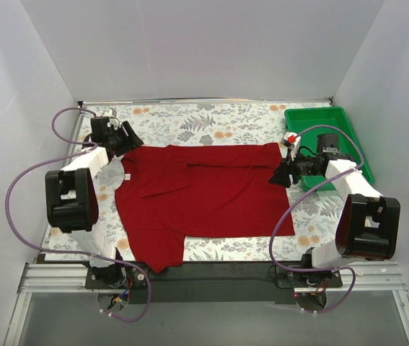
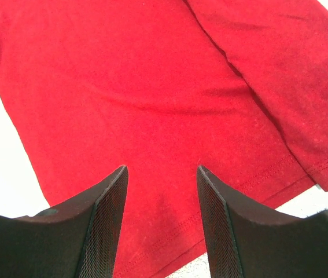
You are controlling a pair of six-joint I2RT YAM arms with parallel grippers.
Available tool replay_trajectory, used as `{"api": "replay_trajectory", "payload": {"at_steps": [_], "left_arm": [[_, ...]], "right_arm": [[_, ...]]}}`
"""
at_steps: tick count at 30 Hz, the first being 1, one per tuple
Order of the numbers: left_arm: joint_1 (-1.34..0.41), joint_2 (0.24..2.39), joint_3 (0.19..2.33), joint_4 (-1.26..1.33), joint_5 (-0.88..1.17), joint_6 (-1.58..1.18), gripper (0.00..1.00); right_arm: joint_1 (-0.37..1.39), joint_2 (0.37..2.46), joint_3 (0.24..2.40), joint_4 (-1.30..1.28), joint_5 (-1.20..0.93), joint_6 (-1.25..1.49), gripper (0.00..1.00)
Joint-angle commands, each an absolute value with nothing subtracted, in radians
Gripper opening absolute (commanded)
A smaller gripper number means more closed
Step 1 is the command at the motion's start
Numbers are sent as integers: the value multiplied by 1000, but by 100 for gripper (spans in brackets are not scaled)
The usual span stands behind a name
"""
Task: Fold and stack the t-shirts
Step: Fold the tshirt
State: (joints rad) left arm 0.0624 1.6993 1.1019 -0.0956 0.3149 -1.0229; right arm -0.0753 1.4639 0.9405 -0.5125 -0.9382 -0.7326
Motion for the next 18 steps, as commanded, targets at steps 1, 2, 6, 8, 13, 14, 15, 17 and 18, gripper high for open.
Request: {"api": "replay_trajectory", "payload": {"at_steps": [1, 2, 6, 8, 13, 14, 15, 17, 18], "left_arm": [[89, 1782, 1172, -89, 259, -1115, 53], [92, 1801, 1187, -81, 265, -1124, 52], [95, 1896, 1259, -101, 226, -1138, 52], [94, 1916, 1281, -107, 201, -1141, 52], [95, 1980, 1316, -120, 186, -1143, 47], [95, 1986, 1322, -124, 186, -1141, 45], [95, 1994, 1327, -124, 184, -1143, 45], [95, 2013, 1335, -124, 186, -1144, 43], [95, 2019, 1339, -124, 187, -1144, 42]], "right_arm": [[-72, 1465, 974, -523, -940, -727, 50], [-72, 1466, 973, -522, -942, -727, 50], [-72, 1477, 971, -522, -946, -727, 49], [-72, 1480, 969, -522, -945, -727, 50], [-71, 1486, 969, -523, -943, -726, 50], [-72, 1485, 969, -522, -945, -727, 50], [-72, 1482, 969, -522, -943, -727, 50], [-72, 1480, 968, -523, -942, -727, 50], [-72, 1479, 968, -522, -943, -726, 50]]}}
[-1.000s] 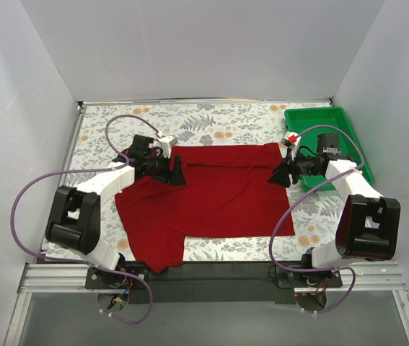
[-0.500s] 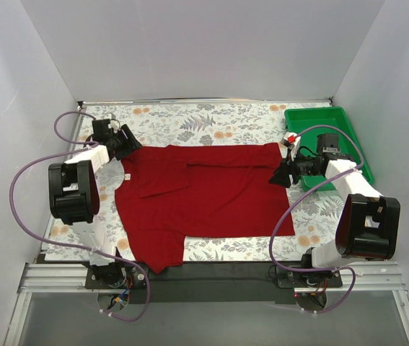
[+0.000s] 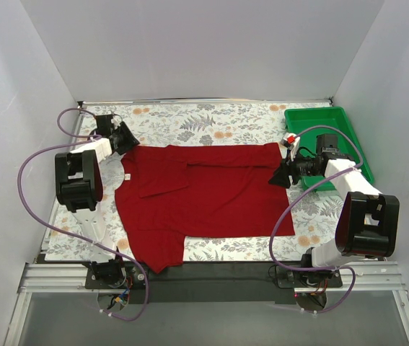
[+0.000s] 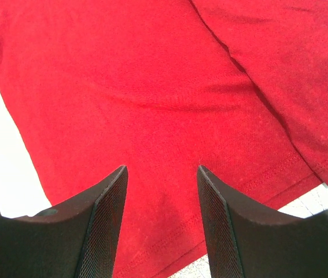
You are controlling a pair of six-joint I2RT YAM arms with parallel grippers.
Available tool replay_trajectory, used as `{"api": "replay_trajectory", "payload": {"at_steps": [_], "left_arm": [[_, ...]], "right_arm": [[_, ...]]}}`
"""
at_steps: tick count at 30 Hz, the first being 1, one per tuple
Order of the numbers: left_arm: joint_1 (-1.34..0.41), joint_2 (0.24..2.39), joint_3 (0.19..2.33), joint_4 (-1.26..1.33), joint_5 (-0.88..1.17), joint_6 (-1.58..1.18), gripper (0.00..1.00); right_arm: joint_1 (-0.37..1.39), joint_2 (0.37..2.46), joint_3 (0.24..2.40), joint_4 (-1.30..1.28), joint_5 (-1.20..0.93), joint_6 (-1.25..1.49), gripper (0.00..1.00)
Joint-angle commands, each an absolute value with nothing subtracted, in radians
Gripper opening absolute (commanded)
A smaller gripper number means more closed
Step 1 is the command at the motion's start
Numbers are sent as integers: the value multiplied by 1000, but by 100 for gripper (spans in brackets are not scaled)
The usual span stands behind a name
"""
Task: Fold and stack the t-shirts
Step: Fold the tshirt
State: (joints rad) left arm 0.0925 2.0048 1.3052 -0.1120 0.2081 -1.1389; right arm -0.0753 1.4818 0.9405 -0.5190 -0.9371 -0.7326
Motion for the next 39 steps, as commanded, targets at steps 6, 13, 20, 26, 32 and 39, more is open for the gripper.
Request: {"api": "replay_trajectory", "payload": {"at_steps": [6, 13, 20, 26, 32, 39], "left_arm": [[97, 2034, 1342, -123, 172, -1147, 22], [126, 2037, 1364, -112, 130, -1144, 8], [138, 2080, 1417, -137, 152, -1120, 10], [150, 2066, 1436, -138, 152, -1109, 44], [181, 1916, 1439, -155, 111, -1077, 60], [184, 1472, 1091, -135, 115, -1224, 97]], "right_arm": [[-72, 1476, 968, -523, -940, -726, 50], [-72, 1473, 965, -523, -942, -724, 50], [-72, 1474, 965, -525, -933, -726, 50], [-72, 1453, 969, -528, -907, -767, 51], [-69, 1376, 989, -636, -887, -990, 53], [-26, 1253, 888, -965, -868, -1615, 65]]}}
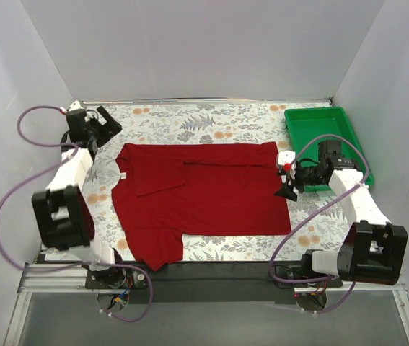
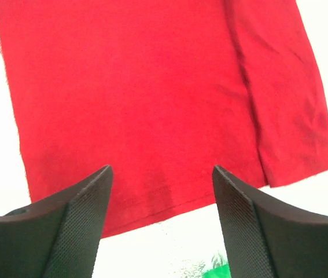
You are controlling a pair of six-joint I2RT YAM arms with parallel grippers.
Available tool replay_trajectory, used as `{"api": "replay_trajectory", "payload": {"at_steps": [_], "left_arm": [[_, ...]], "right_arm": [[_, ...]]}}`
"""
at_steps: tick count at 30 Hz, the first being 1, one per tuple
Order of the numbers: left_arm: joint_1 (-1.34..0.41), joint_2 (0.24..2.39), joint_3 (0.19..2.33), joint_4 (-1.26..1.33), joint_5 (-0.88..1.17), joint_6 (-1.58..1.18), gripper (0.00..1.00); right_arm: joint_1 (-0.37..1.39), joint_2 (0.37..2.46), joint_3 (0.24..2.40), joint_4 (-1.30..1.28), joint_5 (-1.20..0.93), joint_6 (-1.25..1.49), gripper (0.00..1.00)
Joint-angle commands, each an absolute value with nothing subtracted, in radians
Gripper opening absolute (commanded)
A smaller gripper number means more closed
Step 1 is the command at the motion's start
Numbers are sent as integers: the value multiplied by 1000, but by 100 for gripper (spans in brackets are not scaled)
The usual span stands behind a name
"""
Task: Fold and stack the t-shirts
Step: Fold the tshirt
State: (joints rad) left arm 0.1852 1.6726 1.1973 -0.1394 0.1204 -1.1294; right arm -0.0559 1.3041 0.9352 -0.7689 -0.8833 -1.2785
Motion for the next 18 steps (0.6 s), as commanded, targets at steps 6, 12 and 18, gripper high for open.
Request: {"api": "replay_trajectory", "payload": {"at_steps": [6, 12, 18], "left_arm": [[192, 1143, 832, -236, 268, -1347, 98], [192, 963, 715, -504, 281, -1515, 94], [187, 1023, 730, -758, 213, -1603, 81]], "right_arm": [[159, 1172, 695, -954, -750, -1605, 65], [310, 1109, 580, -864, -689, -1516, 65], [331, 1089, 537, -773, -666, -1454, 65]]}}
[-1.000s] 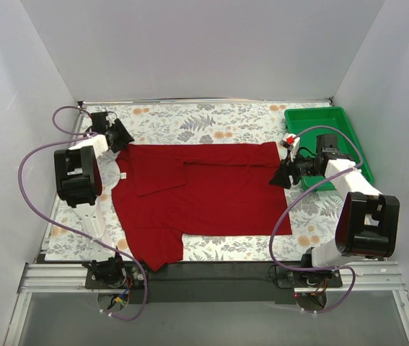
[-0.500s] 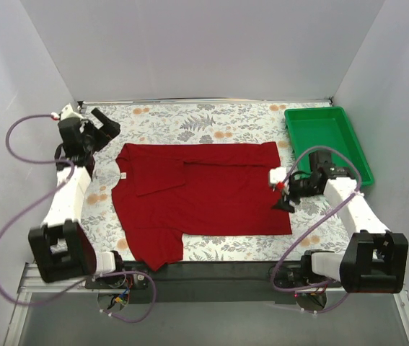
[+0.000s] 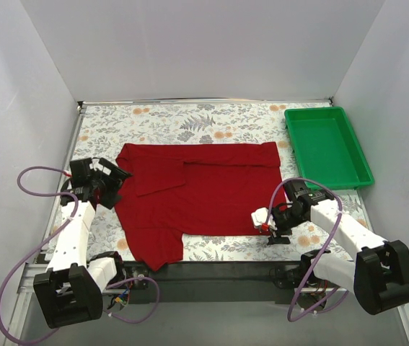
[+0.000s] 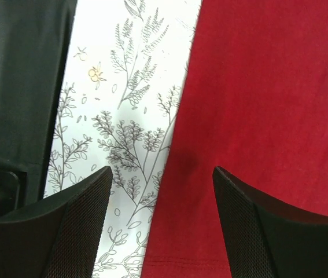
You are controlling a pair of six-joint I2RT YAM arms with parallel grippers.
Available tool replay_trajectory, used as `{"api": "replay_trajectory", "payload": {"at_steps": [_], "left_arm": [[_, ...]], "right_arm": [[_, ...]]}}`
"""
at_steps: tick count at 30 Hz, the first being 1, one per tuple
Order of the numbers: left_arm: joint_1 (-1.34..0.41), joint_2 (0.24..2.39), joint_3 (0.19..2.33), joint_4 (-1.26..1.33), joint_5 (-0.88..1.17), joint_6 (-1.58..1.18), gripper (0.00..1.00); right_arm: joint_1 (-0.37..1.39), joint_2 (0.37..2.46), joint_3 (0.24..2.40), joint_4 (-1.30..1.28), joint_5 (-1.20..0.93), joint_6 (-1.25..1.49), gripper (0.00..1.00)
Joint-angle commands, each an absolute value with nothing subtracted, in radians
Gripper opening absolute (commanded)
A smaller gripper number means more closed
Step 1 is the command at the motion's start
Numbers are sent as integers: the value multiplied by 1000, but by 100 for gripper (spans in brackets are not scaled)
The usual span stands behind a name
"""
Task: Fold and stack the t-shirts
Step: Fold the tshirt
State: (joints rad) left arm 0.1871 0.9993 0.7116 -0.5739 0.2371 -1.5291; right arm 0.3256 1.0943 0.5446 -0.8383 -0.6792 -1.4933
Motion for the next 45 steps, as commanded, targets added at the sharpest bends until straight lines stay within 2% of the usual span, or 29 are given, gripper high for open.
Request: {"api": "replay_trajectory", "payload": {"at_steps": [1, 8, 13, 16, 21, 26, 28, 29, 30, 32, 35, 39, 45], "left_arm": [[184, 1031, 736, -774, 215, -1600, 81], [120, 1028, 788, -890, 210, -1504, 82], [120, 979, 830, -812, 210, -1287, 85], [121, 951, 810, -749, 131, -1302, 88], [123, 1066, 778, -628, 143, -1371, 87], [126, 1297, 935, -406, 224, -1305, 86], [140, 1455, 1018, -361, 238, -1279, 80], [143, 1509, 1104, -353, 244, -1266, 75], [147, 1561, 1139, -350, 250, -1250, 66], [150, 1704, 1243, -348, 256, -1232, 57], [152, 1834, 1314, -345, 212, -1221, 53], [155, 1963, 1438, -350, 199, -1226, 43], [155, 2062, 1509, -362, 175, -1235, 40]], "right_arm": [[331, 1092, 537, -770, -666, -1448, 65], [336, 1103, 554, -770, -678, -1439, 65], [429, 1094, 584, -770, -696, -1427, 64], [498, 1120, 632, -755, -706, -1382, 64], [523, 1202, 794, -689, -698, -1224, 61], [430, 1267, 862, -519, -644, -981, 61], [335, 1311, 916, -488, -661, -905, 61], [310, 1328, 937, -483, -684, -852, 58], [269, 1344, 968, -470, -686, -827, 56], [244, 1377, 989, -451, -683, -778, 53], [218, 1408, 1014, -397, -667, -707, 53], [170, 1469, 1083, -353, -670, -615, 52], [132, 1532, 1160, -351, -701, -577, 51]]}}
